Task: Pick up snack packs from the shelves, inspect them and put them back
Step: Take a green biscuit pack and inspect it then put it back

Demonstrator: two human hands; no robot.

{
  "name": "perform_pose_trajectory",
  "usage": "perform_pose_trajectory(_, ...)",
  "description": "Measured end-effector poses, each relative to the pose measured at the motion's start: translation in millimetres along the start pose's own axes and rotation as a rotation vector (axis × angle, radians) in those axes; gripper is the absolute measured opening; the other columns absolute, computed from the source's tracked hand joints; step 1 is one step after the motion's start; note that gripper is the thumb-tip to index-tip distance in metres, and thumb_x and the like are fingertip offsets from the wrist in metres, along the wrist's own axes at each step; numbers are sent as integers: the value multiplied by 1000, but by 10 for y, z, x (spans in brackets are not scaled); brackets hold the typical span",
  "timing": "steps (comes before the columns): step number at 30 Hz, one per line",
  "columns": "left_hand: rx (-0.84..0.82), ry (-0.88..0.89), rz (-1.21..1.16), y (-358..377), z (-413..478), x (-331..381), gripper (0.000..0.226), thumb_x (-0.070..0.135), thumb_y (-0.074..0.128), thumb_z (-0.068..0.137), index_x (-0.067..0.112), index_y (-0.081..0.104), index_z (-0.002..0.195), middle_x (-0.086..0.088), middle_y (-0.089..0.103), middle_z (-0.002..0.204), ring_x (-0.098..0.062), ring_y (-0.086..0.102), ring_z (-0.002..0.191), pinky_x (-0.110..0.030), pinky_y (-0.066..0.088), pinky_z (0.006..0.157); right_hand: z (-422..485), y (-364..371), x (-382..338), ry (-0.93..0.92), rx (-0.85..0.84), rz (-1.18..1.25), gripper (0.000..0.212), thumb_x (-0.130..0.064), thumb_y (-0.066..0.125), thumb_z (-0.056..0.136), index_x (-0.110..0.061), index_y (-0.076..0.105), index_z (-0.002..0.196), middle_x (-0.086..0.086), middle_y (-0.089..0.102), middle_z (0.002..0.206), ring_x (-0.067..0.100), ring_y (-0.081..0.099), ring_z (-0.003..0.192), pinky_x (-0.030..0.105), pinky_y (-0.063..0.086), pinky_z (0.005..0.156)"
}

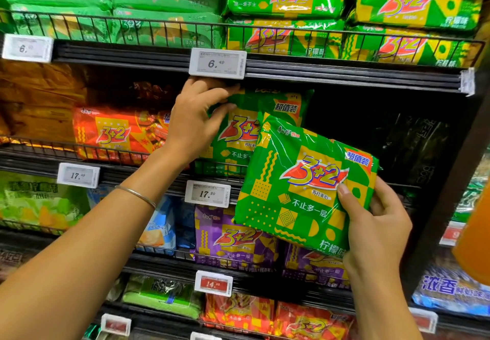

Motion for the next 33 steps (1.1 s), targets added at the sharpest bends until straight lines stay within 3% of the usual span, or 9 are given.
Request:
perform_pose_trajectory(4,19,-67,84,-28,-83,-63,28,23,75,92,5,77,112,-15,69,97,-39,59,100,-45,50,76,-23,-1,11,5,-1,-20,44,-7,81,87,-20,69,127,3,79,111,21,78,100,39,66,78)
perform_pose_trajectory(6,33,-46,125,-41,-94,-44,29,29,74,92,5,76,108,-14,66,95,-38,55,98,-46,48,73,-42,-5,11,1,-4,-32,44,-8,81,87,-22,69,127,2,79,111,20,78,100,36,66,76)
perform_pose_trajectory(10,24,-60,144,-26,-108,-35,32,34,70,94,8,74,112,-13,67,108,-39,54,104,-48,48,81,-71,-12,11,-2,-7,-35,43,-10,81,88,-23,69,127,2,79,112,20,78,101,38,66,78)
perform_pose_trajectory(17,-53,-66,156,-16,-150,-80,21,8,63,95,-4,67,112,-22,58,110,-42,48,105,-55,47,78,-82,-39,22,3,-3,-41,44,-9,82,87,-22,69,128,2,79,112,20,78,101,43,66,79)
perform_pose_trajectory(22,-68,-21,167,-21,-112,-52,19,1,61,92,-1,65,111,-22,55,116,-38,44,111,-52,51,71,-92,-46,14,1,-6,-37,43,-9,80,88,-22,69,127,3,79,112,22,77,102,48,65,83)
perform_pose_trajectory(26,14,-27,82,-33,-98,-43,19,-7,63,89,-2,68,107,-23,59,113,-39,49,106,-34,41,80,-96,-61,-9,2,9,-35,46,-8,81,87,-20,68,129,4,79,112,23,77,103,53,61,92)
perform_pose_trajectory(29,8,-50,75,-43,-73,-53,19,-12,64,86,-5,69,103,-26,61,113,-47,54,103,-27,31,84,-96,-68,-21,2,7,-15,49,-6,80,87,-18,67,132,5,79,112,25,77,104,49,64,87)
perform_pose_trajectory(33,51,-33,86,-95,-85,-11,18,-6,67,90,-2,73,106,-24,61,106,-43,53,100,-26,34,83,-114,-67,-16,-2,-11,-7,47,-6,80,88,-19,67,132,4,79,113,24,77,104,41,65,82)
Point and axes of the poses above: each hand's wrist, its own z-axis towards the middle knuckle, its own y-axis out of the palm, x = y × z, the point moved 4 cm from there along z, towards the middle knuckle
